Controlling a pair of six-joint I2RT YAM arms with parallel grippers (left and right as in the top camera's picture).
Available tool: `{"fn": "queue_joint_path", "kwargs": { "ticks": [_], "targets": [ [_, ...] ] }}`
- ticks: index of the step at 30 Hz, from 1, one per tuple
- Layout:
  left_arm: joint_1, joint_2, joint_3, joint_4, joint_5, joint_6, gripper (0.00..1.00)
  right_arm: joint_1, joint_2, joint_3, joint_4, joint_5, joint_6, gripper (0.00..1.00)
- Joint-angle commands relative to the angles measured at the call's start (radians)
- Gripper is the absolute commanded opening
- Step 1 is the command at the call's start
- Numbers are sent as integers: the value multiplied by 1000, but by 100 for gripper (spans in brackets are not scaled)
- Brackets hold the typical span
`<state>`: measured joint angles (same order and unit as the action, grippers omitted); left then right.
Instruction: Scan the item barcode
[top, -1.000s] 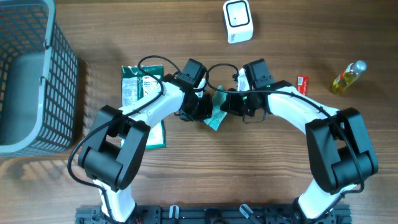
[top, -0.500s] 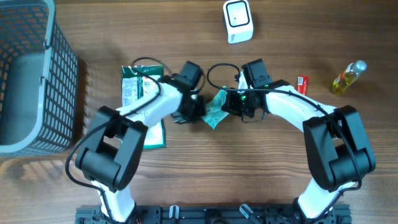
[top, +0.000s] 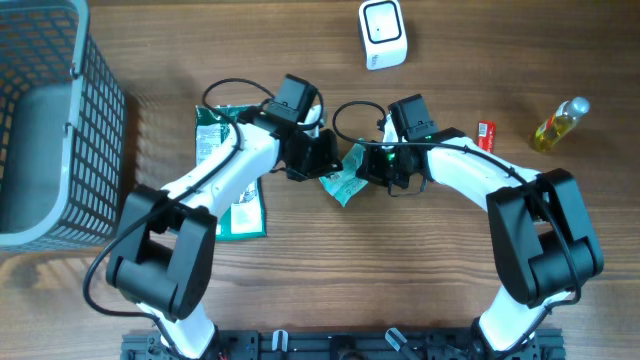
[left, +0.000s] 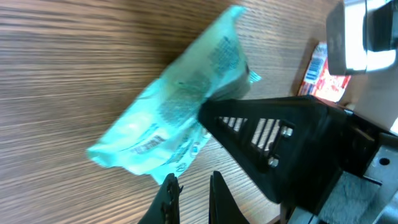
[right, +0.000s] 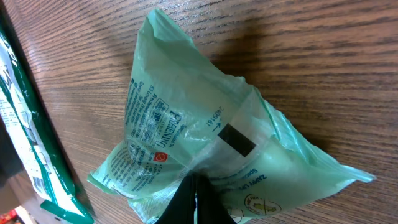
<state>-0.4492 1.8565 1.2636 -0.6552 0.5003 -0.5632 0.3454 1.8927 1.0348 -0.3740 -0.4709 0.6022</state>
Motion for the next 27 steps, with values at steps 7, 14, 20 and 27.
{"fn": "queue_joint_path", "kwargs": {
  "ticks": [7,14,20,27],
  "targets": [
    [-17,190,12,47,-240,-39,4,-8,82,-29,-5,157,3,5],
    [-16,227,12,55,-256,-55,4,-17,12,39,-73,63,-70,18],
    [-18,227,12,56,-256,-55,4,-31,-140,93,-148,141,-106,14],
    [-19,227,12,63,-256,-55,4,-27,-60,16,-113,142,-102,8]
  ]
}}
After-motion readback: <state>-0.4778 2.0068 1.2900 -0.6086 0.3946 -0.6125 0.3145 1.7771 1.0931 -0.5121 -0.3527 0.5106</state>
